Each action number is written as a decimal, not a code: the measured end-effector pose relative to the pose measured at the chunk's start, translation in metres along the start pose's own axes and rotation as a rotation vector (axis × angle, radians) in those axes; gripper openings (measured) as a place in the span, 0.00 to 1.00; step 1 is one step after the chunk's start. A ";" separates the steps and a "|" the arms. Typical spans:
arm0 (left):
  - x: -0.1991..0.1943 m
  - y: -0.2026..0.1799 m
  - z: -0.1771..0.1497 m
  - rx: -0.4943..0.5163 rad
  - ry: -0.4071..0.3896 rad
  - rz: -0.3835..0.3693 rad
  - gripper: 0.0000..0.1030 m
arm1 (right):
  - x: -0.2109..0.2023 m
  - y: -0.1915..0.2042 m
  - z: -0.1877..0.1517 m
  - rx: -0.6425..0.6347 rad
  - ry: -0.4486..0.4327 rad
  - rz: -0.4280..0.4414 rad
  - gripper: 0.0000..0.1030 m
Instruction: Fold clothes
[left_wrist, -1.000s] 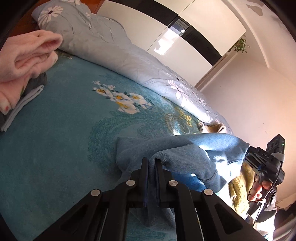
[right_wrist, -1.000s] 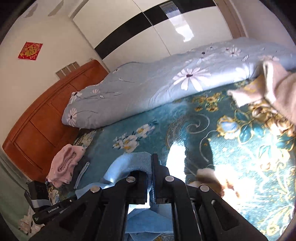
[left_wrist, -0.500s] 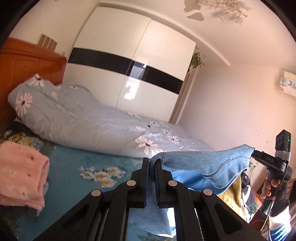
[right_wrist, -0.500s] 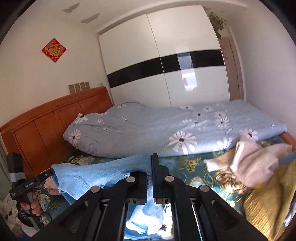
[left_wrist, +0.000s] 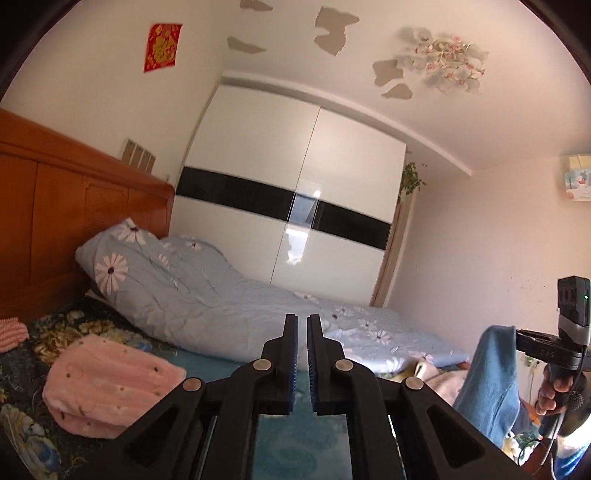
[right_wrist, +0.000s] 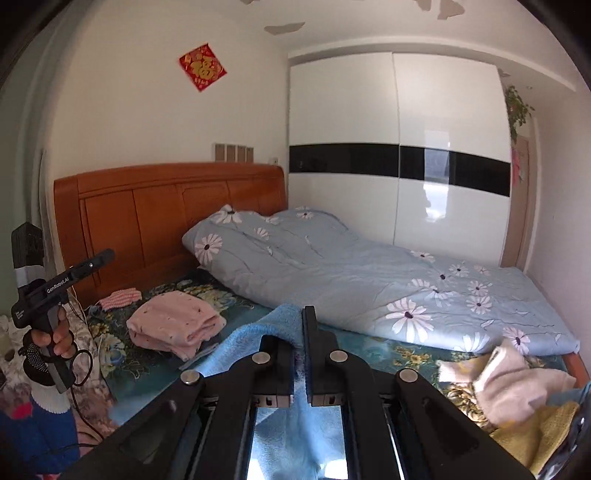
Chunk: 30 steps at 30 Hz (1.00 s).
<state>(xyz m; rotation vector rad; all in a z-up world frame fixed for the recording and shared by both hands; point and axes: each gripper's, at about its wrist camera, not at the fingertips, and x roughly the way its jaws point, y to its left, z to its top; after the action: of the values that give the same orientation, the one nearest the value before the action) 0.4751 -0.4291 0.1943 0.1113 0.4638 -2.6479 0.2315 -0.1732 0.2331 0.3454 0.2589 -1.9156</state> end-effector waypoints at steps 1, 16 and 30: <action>0.011 0.009 -0.008 -0.013 0.044 0.005 0.05 | 0.029 0.006 -0.001 -0.009 0.054 0.013 0.04; 0.111 0.033 -0.219 -0.153 0.534 0.030 0.13 | 0.338 0.004 -0.081 0.099 0.602 0.028 0.04; 0.142 -0.022 -0.307 -0.002 0.726 0.159 0.45 | 0.397 0.035 -0.112 0.001 0.726 0.047 0.04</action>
<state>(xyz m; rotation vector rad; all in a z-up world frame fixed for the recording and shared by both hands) 0.3383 -0.3651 -0.1092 1.0780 0.6448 -2.3799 0.1419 -0.4923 -0.0145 1.0341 0.7160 -1.6785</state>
